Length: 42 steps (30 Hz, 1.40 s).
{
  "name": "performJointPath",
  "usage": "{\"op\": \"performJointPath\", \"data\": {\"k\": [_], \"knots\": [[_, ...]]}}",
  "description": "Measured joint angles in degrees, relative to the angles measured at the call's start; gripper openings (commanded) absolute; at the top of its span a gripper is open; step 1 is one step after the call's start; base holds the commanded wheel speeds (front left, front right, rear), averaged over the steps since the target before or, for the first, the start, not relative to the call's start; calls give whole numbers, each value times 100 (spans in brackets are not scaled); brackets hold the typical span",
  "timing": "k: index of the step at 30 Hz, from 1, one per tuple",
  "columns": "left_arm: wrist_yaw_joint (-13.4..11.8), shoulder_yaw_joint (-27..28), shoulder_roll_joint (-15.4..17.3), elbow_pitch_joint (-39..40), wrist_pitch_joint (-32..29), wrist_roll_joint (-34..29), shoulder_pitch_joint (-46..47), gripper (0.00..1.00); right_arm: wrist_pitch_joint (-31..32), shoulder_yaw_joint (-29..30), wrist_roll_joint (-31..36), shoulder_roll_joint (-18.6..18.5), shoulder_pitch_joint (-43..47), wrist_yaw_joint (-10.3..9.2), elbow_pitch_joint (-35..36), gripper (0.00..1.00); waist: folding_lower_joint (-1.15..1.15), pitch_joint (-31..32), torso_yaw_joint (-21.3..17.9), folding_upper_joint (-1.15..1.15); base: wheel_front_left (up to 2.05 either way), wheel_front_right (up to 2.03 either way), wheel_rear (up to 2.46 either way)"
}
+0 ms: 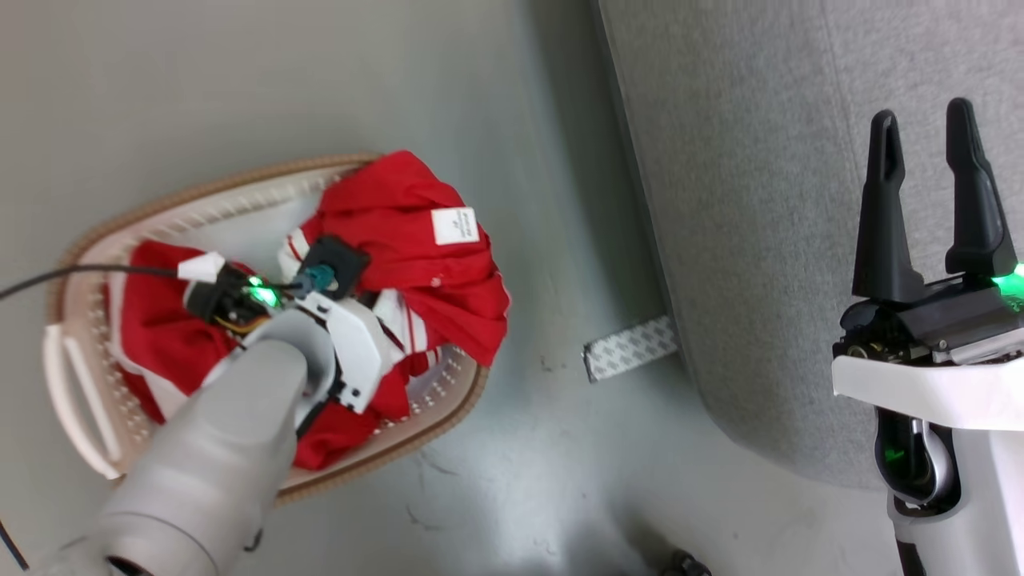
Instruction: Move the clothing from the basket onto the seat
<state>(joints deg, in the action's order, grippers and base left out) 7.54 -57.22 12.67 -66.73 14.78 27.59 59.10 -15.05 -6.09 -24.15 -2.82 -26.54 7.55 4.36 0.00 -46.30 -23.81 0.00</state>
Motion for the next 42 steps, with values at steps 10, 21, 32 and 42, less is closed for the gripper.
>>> {"op": "performJointPath", "data": {"k": [10,21,32,42], "knots": [[0,327,-110,812,34,304,-609,0,0,90,420,2,204,0,-176,100,0,806,402,0,0,0,0],[-1,1025,-292,1797,34,257,-1578,0,0,66,828,4,615,0,-471,100,-1,2036,939,0,0,0,0],[-1,1625,-455,2744,34,266,-2224,0,-1,-177,844,3,1149,0,-760,100,-1,3275,1490,0,0,0,0],[0,1819,-464,3236,34,446,-2336,0,-1,-553,653,4,1612,0,-1010,100,-2,4252,1960,0,0,0,0]]}}
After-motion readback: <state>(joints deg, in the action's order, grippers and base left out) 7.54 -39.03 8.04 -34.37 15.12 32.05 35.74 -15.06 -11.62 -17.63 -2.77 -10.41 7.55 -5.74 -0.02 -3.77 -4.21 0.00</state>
